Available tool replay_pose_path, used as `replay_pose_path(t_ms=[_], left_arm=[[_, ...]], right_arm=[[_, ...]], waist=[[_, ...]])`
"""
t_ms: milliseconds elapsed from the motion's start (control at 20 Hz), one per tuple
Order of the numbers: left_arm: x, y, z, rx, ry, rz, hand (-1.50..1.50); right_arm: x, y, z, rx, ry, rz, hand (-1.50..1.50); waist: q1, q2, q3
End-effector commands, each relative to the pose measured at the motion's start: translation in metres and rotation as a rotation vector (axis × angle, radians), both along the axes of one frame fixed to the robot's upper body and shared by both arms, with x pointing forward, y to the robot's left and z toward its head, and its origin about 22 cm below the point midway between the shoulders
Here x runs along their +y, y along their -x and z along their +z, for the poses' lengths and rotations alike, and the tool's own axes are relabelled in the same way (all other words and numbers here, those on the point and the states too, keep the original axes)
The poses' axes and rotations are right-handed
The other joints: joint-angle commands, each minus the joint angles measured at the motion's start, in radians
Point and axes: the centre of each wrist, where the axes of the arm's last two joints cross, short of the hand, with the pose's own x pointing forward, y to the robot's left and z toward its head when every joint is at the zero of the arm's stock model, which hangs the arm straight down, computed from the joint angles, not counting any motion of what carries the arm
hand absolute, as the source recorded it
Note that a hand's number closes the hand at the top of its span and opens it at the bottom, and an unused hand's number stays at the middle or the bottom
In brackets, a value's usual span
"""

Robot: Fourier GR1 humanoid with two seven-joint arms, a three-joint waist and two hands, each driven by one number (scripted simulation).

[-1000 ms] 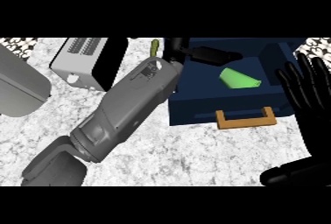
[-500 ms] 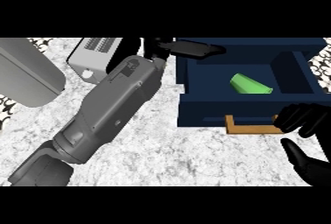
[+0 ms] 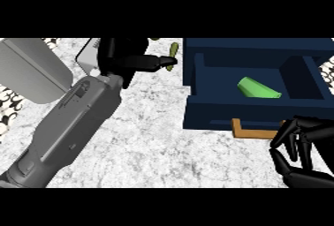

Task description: Pick up the cup, place it into the drawer and close the drawer

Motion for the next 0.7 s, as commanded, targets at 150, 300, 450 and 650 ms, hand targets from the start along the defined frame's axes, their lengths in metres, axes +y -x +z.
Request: replay_pose_path(t_ms=[150,300,450,650], left_arm=[[0.070,0.041,-0.023,0.035,0.010,0.050,-1.50],[0.088,0.072,-0.050,0.046,0.027,0.046,-1.50],[0.103,0.075,-0.044,0.065,0.036,0.022,-1.50],[0.131,0.076,-0.052,0.048,0.024,0.048,-1.50]], right_arm=[[0.011,-0.025,-0.010,0.028,0.114,-0.044,1.50],[0.008,-0.010,-0.020,0.025,0.180,-0.046,1.50],[0.027,-0.013,-0.026,-0.042,0.373,0.014,1.50],[0.021,-0.042,-0.039,-0.104,0.569,0.004,1.50]], waist=[[-0.010,0.009,0.000],[-0.019,0.008,0.000],[-0.004,0.008,0.000],[-0.009,0.016,0.000]])
